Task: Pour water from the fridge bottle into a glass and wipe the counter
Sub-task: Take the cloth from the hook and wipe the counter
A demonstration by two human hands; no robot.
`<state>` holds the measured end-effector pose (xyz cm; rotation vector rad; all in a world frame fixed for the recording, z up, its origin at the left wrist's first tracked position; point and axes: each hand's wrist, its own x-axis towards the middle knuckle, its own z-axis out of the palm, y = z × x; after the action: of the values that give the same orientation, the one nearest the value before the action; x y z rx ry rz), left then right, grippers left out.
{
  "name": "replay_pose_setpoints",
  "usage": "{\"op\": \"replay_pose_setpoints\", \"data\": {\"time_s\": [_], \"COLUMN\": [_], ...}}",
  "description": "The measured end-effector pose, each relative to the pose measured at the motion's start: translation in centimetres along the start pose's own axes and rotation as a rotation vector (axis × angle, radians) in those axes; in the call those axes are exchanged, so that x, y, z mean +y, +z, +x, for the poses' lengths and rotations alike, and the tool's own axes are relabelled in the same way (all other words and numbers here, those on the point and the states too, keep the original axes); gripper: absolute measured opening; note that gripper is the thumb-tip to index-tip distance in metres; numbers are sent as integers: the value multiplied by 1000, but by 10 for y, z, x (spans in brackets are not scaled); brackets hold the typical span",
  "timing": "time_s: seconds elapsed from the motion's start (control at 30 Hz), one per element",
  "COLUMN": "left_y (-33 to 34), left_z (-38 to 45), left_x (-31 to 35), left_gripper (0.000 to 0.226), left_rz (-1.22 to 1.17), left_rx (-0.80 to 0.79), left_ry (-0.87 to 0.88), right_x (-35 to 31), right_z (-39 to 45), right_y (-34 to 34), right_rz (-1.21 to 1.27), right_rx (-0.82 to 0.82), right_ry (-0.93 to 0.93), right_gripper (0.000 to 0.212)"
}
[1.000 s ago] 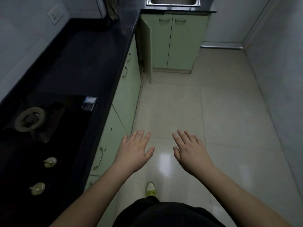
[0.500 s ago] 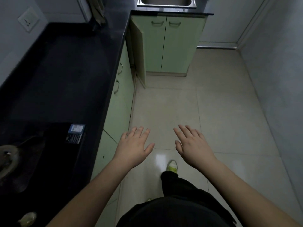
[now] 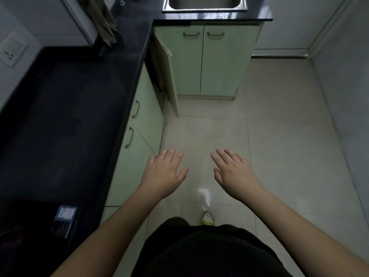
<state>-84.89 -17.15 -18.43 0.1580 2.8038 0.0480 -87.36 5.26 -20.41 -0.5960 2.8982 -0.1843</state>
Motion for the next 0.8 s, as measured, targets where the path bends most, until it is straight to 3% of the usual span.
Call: {"op": "replay_pose_setpoints", "data": {"time_s": [0.33, 0.8], "left_y": [-38, -102], "left_z": [116, 284], "left_x": [-42, -150], "left_gripper": [64, 65], "left_rz": [-11, -41], "left_rx": [31, 51], "left_ry": [-29, 19], "right_x": [13, -2], "right_z": [141, 334], "right_y": [-29, -67], "right_rz": [-2, -67], "right_rx": [22, 10], "right_ry": [-81, -78], "right_gripper": [54, 54]}}
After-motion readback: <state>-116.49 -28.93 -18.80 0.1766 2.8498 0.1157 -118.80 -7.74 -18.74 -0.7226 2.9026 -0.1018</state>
